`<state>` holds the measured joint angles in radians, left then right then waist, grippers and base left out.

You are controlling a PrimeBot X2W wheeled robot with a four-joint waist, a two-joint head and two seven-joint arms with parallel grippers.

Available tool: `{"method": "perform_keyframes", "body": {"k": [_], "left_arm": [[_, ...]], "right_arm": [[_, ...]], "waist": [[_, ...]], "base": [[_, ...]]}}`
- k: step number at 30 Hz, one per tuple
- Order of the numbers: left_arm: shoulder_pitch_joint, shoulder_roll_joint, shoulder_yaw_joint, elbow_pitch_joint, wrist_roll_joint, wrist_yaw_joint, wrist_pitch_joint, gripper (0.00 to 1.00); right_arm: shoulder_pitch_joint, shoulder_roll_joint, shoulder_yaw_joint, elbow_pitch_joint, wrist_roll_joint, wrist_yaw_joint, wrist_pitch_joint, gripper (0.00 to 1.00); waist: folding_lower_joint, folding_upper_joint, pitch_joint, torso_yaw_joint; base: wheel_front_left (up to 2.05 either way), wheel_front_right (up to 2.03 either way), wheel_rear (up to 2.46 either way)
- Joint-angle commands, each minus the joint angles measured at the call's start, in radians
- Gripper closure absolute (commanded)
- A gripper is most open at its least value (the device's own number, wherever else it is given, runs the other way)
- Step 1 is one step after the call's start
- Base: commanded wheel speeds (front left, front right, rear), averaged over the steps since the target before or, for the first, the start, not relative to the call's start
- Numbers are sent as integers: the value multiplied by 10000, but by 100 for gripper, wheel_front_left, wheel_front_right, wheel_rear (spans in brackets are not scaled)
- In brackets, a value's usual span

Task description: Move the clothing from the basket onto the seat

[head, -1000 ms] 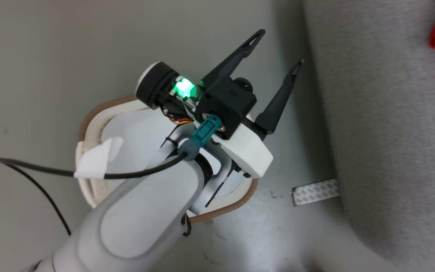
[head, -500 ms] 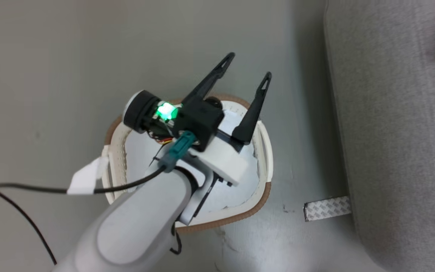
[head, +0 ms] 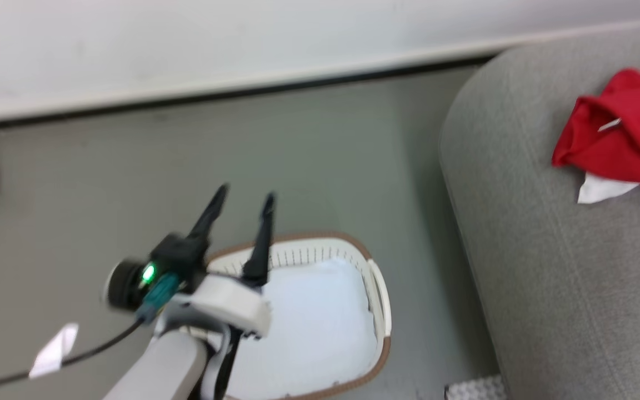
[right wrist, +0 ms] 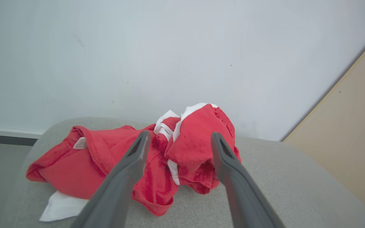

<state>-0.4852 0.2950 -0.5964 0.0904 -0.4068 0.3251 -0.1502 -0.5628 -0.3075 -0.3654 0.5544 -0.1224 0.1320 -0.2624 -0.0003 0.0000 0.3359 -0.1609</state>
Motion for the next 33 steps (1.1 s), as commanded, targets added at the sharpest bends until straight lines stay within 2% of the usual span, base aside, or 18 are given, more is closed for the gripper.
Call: {"method": "perform_keyframes", "body": {"k": [1,8,14,20,26,33], "left_arm": [[636,178,208,-11,-295,155,-202,0],[2645,677,952,66,-868,737,-690,0],[3888,865,1273,399,-1076,826,-992,0],[4534,700,1575,771,-1198,361,-1149,0],[4916,361,2276,965,-1122,-21,-1145,0],[5194,-193,3010,1056,-620,-1183,-1142,0]], "right_arm": [[613,230,255,-422,159,-27,-30,0],[2415,1341,1722,-1584,863,-27,-30,0],[3530,1943,2713,-1802,1117,-27,-30,0],[4411,2334,3178,-1829,1187,-27,-31,0],[4814,2534,3439,-1603,1127,-27,-31,0],[4884,2562,3429,-1292,1370,-27,-31,0]], "waist": [[3,0,-1427,257],[3,0,-2683,575],[3,0,-3398,874],[3,0,-3694,1176],[3,0,-3839,1302],[3,0,-3963,1458]], "base": [[0,0,0],[0,0,0],[0,0,0],[0,0,0],[0,0,0],[0,0,0]]}}
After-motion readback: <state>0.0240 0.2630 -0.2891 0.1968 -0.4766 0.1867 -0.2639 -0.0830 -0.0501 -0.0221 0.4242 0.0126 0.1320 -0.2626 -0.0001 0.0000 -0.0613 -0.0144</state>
